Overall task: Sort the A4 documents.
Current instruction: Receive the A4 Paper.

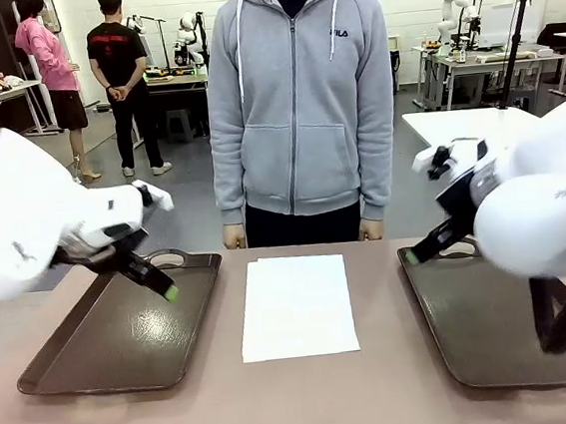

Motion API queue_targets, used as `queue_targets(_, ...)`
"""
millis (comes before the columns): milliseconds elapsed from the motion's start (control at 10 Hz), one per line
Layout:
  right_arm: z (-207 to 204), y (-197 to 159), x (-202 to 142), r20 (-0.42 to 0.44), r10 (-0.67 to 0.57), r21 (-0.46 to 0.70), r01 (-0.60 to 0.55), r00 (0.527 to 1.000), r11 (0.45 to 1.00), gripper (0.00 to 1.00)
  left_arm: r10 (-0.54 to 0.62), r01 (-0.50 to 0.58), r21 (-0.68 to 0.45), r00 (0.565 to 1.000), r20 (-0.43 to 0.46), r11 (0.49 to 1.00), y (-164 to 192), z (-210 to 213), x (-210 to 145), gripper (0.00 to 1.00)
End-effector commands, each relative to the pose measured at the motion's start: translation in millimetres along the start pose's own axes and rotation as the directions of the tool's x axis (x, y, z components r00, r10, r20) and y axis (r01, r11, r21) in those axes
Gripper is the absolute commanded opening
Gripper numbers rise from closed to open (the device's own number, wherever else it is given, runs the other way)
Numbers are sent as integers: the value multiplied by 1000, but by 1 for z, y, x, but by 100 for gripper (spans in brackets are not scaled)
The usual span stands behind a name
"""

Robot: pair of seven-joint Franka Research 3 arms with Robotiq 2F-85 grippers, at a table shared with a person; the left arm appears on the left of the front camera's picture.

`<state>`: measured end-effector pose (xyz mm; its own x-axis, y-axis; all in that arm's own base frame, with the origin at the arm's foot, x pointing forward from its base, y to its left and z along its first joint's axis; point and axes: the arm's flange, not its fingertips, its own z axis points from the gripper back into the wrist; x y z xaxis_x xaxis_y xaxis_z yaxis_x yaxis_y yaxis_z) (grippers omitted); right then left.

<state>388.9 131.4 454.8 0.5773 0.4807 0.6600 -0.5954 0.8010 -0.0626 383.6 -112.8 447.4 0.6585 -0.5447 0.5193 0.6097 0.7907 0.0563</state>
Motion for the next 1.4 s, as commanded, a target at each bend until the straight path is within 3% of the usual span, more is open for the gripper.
queue_targets(0, 64, -25, -74, 59, 24, 102, -30, 998, 994, 100, -14, 22, -102, 997, 82, 995, 27, 51, -50, 100)
queue_targets(200, 98, -54, -95, 119, 15, 167, -35, 993, 985, 100, -55, 88, -192, 983, 173, 977, 45, 85, -66, 100)
queue_targets(500, 136, -70, -123, 208, 18, 189, -59, 978, 980, 100, -5, 51, -248, 983, 182, 967, 64, 108, -84, 100)
queue_targets(800, 140, -73, -129, 249, 10, 256, -76, 968, 964, 100, -44, 124, -260, 956, 291, 958, 55, 132, -94, 100)
queue_targets(1300, 136, -69, -120, 252, 29, 268, -99, 967, 958, 100, -41, 123, -265, 954, 295, 956, 49, 129, -99, 100)
